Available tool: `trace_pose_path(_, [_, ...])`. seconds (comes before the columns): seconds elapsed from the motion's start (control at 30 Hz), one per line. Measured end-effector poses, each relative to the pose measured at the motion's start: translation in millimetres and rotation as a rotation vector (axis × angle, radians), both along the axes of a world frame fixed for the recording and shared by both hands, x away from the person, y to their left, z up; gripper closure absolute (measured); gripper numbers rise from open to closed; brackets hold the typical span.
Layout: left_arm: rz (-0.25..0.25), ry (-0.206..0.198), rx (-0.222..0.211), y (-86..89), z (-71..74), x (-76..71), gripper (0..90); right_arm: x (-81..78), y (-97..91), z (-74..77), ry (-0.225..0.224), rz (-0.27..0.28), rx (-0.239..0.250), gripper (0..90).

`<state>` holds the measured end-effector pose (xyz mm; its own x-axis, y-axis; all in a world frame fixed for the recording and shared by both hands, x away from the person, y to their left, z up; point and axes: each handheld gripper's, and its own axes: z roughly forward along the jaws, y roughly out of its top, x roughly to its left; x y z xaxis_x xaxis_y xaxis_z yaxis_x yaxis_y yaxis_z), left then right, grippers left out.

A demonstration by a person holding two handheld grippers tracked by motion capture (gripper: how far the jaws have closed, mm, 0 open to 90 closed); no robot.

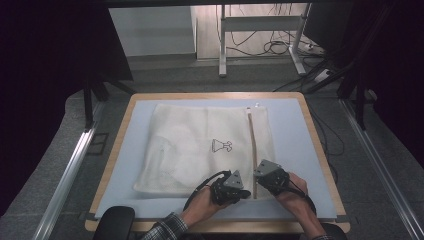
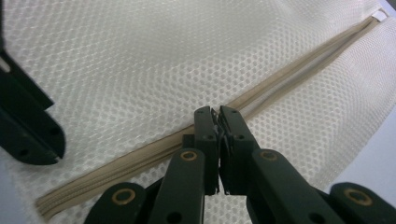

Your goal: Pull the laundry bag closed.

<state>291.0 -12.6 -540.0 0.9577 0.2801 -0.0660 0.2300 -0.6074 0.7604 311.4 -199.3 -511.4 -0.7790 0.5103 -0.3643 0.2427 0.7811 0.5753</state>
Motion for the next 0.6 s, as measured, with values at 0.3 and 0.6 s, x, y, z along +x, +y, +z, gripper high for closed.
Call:
trace_pose_path(0.3, [0.001, 0.001, 0.003, 0.0, 0.2, -0.4, 90.0, 7.7, 0.1, -0.4, -0.008, -0.011, -0.007, 86.1])
trace_pose_path(0.6, [0.000, -0.003, 0.005, 0.0, 0.3, -0.7, 90.0, 16.1, 0.6, -0.1, -0.012, -0.024, -0.007, 86.1])
